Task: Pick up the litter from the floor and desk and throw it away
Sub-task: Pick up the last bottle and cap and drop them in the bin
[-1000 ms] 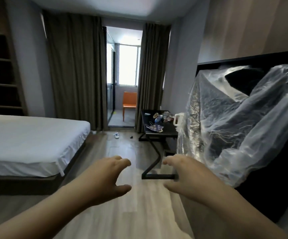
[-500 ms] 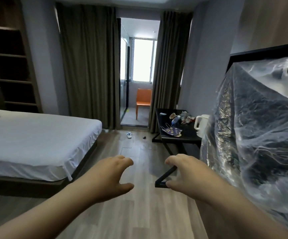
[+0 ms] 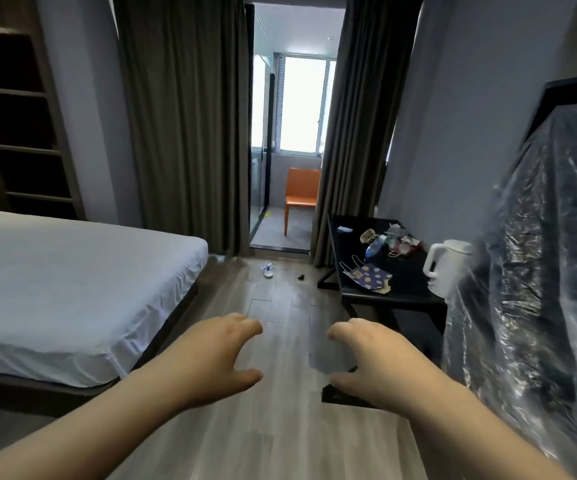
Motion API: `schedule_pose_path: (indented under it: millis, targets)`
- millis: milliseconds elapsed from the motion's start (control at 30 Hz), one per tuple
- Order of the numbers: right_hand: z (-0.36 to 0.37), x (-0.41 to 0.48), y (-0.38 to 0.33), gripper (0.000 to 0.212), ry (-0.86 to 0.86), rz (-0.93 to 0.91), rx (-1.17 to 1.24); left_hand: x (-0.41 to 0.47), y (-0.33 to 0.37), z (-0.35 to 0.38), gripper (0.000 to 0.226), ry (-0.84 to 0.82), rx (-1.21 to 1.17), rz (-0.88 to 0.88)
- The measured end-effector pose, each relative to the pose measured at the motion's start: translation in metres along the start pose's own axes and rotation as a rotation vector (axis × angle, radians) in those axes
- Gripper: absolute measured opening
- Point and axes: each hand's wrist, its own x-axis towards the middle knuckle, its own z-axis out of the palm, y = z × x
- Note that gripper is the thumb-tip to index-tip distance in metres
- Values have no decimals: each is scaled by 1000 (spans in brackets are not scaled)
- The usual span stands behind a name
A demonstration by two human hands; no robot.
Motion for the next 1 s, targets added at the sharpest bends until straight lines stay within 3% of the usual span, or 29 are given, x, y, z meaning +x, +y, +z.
schedule_pose_path:
  millis: [533, 1000]
  targets:
    - [53, 314, 36, 56, -71, 117, 37, 252, -218, 27, 58, -58, -52, 13]
    - [93, 582, 157, 58, -51, 149, 58, 510, -337, 64, 58, -82, -34, 6]
